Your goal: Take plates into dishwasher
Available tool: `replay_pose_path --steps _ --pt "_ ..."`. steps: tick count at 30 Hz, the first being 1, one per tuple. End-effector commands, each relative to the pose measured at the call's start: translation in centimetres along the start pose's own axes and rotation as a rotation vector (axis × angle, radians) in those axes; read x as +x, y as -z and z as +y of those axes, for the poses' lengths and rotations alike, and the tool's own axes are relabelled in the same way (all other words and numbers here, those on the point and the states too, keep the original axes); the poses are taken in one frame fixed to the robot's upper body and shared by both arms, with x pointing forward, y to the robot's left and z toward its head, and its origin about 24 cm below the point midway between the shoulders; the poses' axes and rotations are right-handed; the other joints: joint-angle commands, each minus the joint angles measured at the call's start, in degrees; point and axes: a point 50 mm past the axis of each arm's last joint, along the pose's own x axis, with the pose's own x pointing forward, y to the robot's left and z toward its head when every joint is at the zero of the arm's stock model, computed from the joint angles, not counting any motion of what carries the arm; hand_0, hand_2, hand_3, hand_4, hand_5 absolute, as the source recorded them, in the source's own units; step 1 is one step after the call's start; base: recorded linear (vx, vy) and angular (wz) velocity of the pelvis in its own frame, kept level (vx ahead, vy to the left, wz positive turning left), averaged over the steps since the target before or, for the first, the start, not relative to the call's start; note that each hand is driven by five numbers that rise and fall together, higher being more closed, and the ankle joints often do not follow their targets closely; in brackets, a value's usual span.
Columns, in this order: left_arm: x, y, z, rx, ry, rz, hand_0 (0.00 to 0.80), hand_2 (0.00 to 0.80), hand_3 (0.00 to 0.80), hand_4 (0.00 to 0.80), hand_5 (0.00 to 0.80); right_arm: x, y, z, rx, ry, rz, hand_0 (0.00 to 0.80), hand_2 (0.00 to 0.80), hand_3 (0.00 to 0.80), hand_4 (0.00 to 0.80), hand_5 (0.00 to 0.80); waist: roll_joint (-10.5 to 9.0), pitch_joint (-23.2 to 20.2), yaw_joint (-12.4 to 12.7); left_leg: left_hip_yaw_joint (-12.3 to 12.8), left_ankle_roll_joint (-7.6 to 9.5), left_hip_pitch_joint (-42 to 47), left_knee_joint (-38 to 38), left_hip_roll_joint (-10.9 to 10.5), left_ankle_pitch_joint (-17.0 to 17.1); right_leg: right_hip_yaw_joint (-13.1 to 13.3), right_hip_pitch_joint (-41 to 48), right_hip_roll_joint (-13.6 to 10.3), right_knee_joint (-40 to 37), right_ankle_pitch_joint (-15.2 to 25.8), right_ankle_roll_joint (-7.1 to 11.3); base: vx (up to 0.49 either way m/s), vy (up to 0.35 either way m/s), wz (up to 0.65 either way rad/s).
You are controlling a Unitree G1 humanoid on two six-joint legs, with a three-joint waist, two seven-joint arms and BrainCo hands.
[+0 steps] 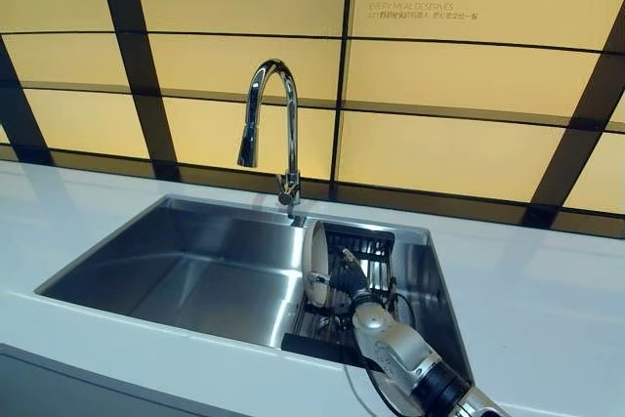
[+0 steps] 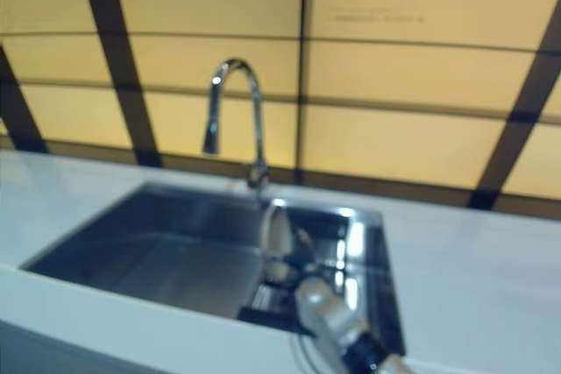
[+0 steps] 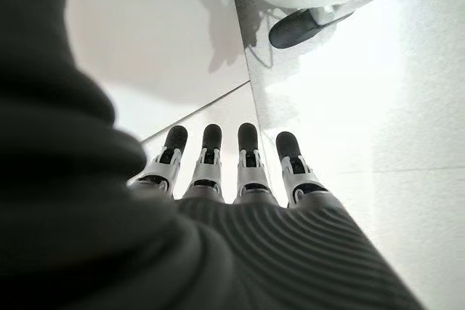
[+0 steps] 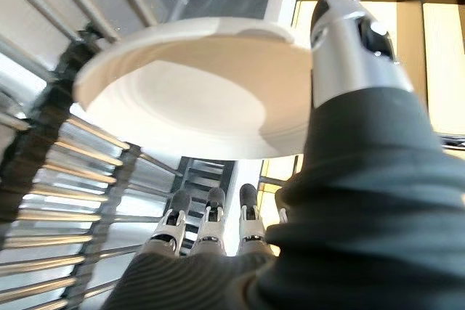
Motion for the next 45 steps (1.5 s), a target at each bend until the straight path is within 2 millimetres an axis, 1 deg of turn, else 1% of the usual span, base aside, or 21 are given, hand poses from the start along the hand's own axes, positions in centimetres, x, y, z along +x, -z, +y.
replay_pose_path --steps 1,4,11,16,19,22,30,39,45 --pt "0.2 -0.5 -0.8 -0.016 0.015 -0.011 0.000 0.000 0.000 0.000 0.000 1.1 -5.0 0.9 0.055 0.009 -0.127 0.000 0.000 0.000 0.000 0.000 -1.78 1.15 2.12 -0.41 0.63 -1.23 3.53 -2.03 -3.41 -1.76 3.26 -0.10 1.41 -4.08 1.51 -0.011 -0.035 0.02" --pt "0.2 -0.7 -0.9 -0.016 0.019 -0.017 0.000 0.000 0.000 0.000 0.000 1.1 -5.3 1.1 0.045 0.019 -0.133 0.000 0.000 0.000 0.000 0.000 -1.80 1.33 2.47 -1.04 0.16 -1.98 4.16 -1.78 -3.18 -2.11 3.24 -0.01 1.41 -4.25 1.23 -0.019 -0.036 0.02" --pt "0.2 -0.8 -1.2 -0.024 0.029 -0.027 0.000 0.000 0.000 0.000 0.000 1.2 -5.2 1.1 0.040 0.026 -0.119 0.000 0.000 0.000 0.000 0.000 -1.67 1.28 2.52 -1.33 -0.57 -2.41 4.33 -1.40 -2.81 -2.56 3.39 0.05 1.15 -4.43 0.98 -0.009 -0.023 0.06" --pt "0.3 -1.4 -1.5 -0.032 0.041 -0.045 0.000 0.000 0.000 0.000 0.000 1.3 -5.5 1.1 0.033 0.023 -0.117 0.000 0.000 0.000 0.000 0.000 -1.56 1.51 2.43 -1.65 -0.97 -3.20 5.44 -1.35 -2.77 -2.73 3.09 -0.11 1.63 -4.54 0.71 0.000 0.000 0.00" --pt "0.3 -1.8 -1.7 -0.036 0.044 -0.052 0.000 0.000 0.000 0.000 0.000 1.3 -5.7 1.3 0.029 0.022 -0.117 0.000 0.000 0.000 0.000 0.000 -1.59 1.87 2.53 -1.94 -1.03 -3.64 6.01 -1.34 -2.82 -2.66 2.83 -0.15 1.92 -4.60 0.54 0.001 0.005 0.02" --pt "0.3 -1.9 -1.9 -0.038 0.048 -0.054 0.000 0.000 0.000 0.000 0.000 1.3 -5.4 1.5 0.022 0.028 -0.108 0.000 0.000 0.000 0.000 0.000 -1.68 2.41 2.64 -2.10 -1.17 -3.99 6.97 -1.19 -3.05 -2.61 2.76 -0.23 2.19 -4.67 0.33 0.000 0.000 0.00" --pt "0.2 -1.5 -2.0 -0.036 0.052 -0.042 0.000 0.000 0.000 0.000 0.000 1.5 -5.3 1.0 0.022 0.083 -0.095 0.000 0.000 0.000 0.000 0.000 -1.93 3.39 3.41 -2.74 -1.30 -4.76 8.26 -1.10 -3.22 -2.76 2.71 -0.16 2.50 -4.75 0.10 0.004 0.001 0.00" --pt "0.2 -1.0 -1.5 -0.015 0.047 -0.037 0.000 0.000 0.000 0.000 0.000 2.3 -6.5 0.3 0.012 0.120 -0.104 0.000 0.000 0.000 0.000 0.000 -2.03 4.83 4.61 -3.65 -1.35 -5.55 9.00 -1.32 -3.24 -3.22 2.29 -0.25 2.72 -4.44 0.08 0.011 0.007 0.04" --pt "0.2 -1.2 -1.5 -0.009 0.045 -0.051 0.000 0.000 0.000 0.000 0.000 2.4 -6.5 0.4 0.019 0.106 -0.094 0.000 0.000 0.000 0.000 0.000 -2.05 4.77 4.66 -3.69 -1.23 -4.84 8.32 -1.47 -3.32 -3.34 2.63 -0.38 2.72 -4.53 0.27 0.000 0.000 0.00"
